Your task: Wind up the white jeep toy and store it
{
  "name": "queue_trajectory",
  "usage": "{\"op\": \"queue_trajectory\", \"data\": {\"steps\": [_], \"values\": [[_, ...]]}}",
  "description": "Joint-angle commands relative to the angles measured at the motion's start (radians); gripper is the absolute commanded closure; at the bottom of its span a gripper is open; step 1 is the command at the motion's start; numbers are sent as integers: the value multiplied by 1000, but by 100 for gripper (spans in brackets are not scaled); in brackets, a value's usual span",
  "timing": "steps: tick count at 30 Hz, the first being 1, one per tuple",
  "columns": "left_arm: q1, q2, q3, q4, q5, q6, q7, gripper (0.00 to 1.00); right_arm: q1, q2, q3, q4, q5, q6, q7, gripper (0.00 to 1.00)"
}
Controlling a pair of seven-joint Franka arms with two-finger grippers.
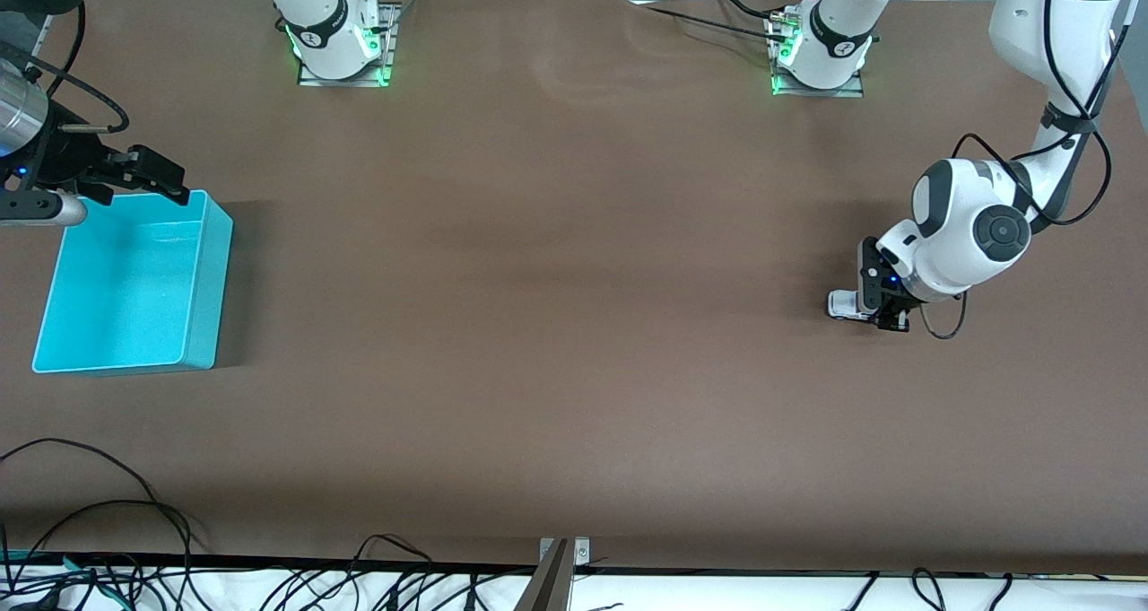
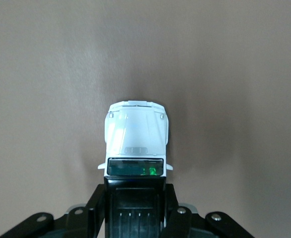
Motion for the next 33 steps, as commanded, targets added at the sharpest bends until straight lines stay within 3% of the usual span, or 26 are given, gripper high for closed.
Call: {"op": "queue_trajectory", "data": {"steps": [1,24,33], "values": [[-16,-2,-16,42,24,-59,-87,100,-1,9,3,29,10,-25,-1,0],[-6,49,-8,43,25,-58,-107,100,-1,9,3,29,10,-25,-1,0],[19,52,6,43,104,-58,-99,100,-1,9,3,29,10,-25,-1,0]]}}
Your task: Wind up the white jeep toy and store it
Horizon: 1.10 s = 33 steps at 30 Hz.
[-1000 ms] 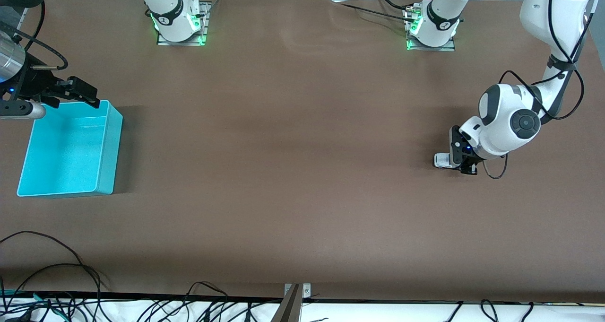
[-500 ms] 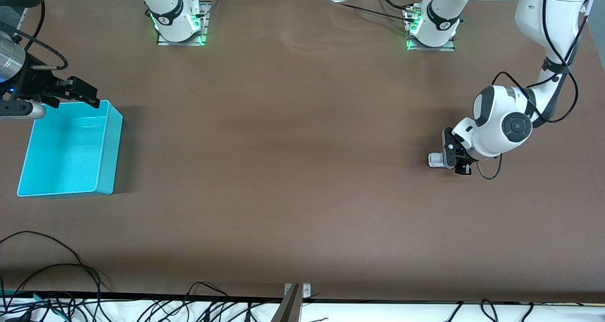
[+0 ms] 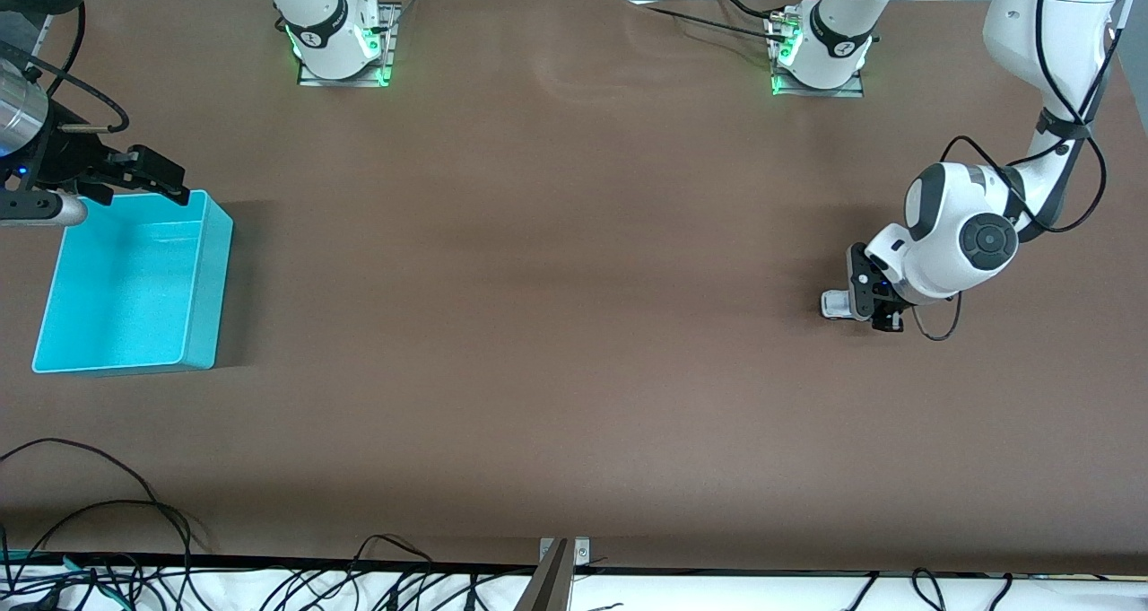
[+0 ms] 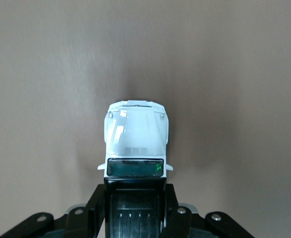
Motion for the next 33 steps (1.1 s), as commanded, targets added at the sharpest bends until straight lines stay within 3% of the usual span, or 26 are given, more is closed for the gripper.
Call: {"op": "queue_trajectory", "data": {"steps": [1,9,10,16,33], "values": [[28,41,6,19,52,-12,0,100,-1,9,3,29,10,-25,-1,0],[102,52,6,21,57,-12,57,100,-1,9,3,29,10,-25,-1,0],[139,55,6,41,117,-11,69,100,-1,9,3,29,10,-25,-1,0],[177,58,5,42,159,-11,82,100,-1,9,3,29,10,-25,-1,0],[271,66,8,64,164,-9,218,100,-1,9,3,29,10,-25,-1,0]]}}
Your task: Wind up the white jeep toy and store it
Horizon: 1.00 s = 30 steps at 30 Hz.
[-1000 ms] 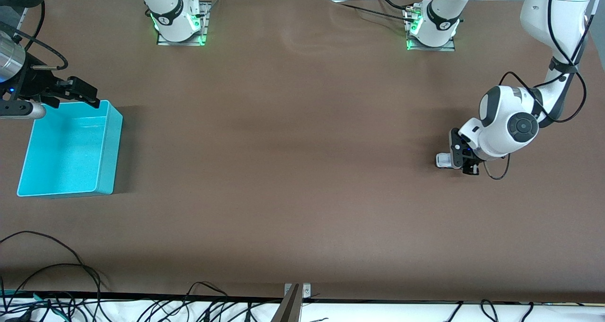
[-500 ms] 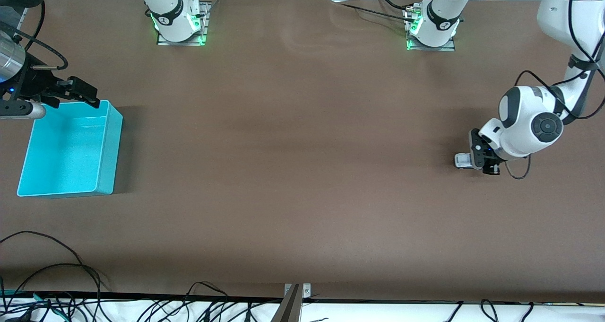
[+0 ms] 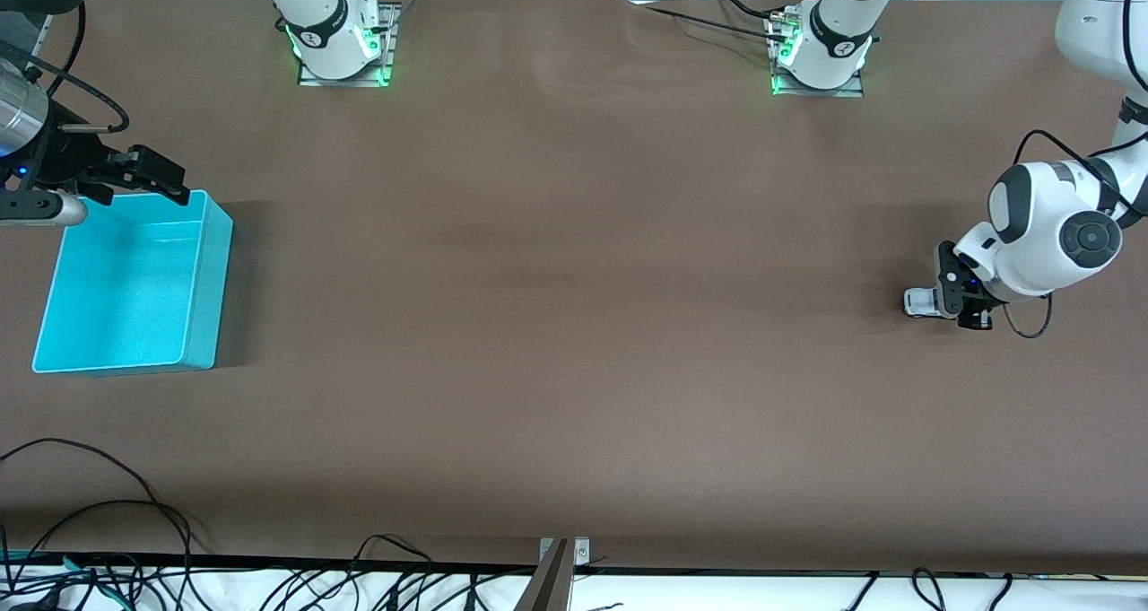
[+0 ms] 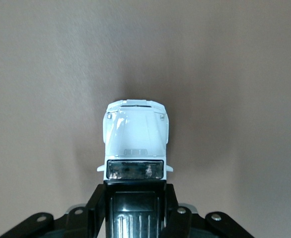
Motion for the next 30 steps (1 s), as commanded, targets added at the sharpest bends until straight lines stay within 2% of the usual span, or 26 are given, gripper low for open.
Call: {"op": "queue_trajectory", "data": {"steps": [1,18,21,22,23,25,26,27,28,29,30], "values": [[41,35,0,18,37,-11,44,100,-2,9,2,29,10,-25,-1,0],[113,40,0,52,106,-11,72,100,-2,9,2,29,10,-25,-1,0],[113,40,0,52,108,-11,74,97,-2,9,2,29,10,-25,-1,0],[113,38,0,52,108,-11,74,93,-2,9,2,29,10,-25,-1,0],[113,37,-1,53,108,-11,74,85,-2,9,2,29,10,-25,-1,0],[112,35,-3,58,108,-11,77,61,-2,9,2,29,10,-25,-1,0],[108,35,-3,62,108,-11,86,55,-2,9,2,29,10,-25,-1,0],[108,35,-4,67,108,-11,101,43,-2,9,2,29,10,-25,-1,0],[108,32,-6,70,106,-11,115,14,-2,9,2,29,10,-25,-1,0],[108,31,-9,79,106,-14,129,0,-2,9,2,29,10,-25,-1,0],[105,31,-11,88,106,-17,142,0,-2,9,2,29,11,-25,-1,0]]}}
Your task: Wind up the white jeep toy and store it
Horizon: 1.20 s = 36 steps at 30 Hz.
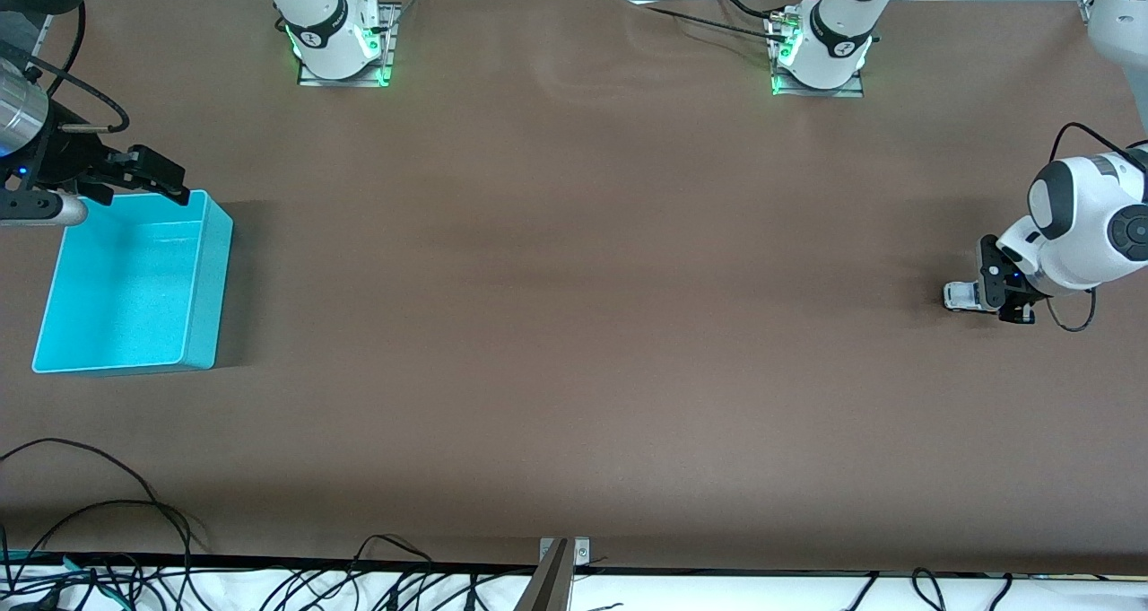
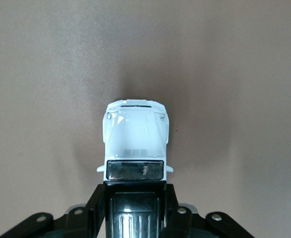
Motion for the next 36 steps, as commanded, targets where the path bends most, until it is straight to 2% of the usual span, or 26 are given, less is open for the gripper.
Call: {"op": "queue_trajectory", "data": {"steps": [1,21,27,28,30,31,33,36], "values": [[-3,9,-10,54,25,-18,69,0,-2,9,2,29,10,-25,-1,0],[8,25,-10,39,-4,-23,76,0,-2,9,2,29,13,-25,-1,0],[6,32,-10,34,-24,-67,85,1,-2,9,2,29,13,-25,-1,0],[6,30,-12,37,-24,-69,91,14,-2,9,2,29,13,-25,-1,0],[6,30,-21,39,-26,-70,105,74,-2,9,2,29,13,-25,-1,0],[8,30,-22,39,-27,-70,103,86,-2,9,2,29,13,-25,-1,0],[6,29,-24,42,-27,-70,106,98,-2,9,2,29,13,-25,-1,0],[-3,21,-27,45,-27,-72,105,99,-2,9,2,29,13,-25,-1,0]]}}
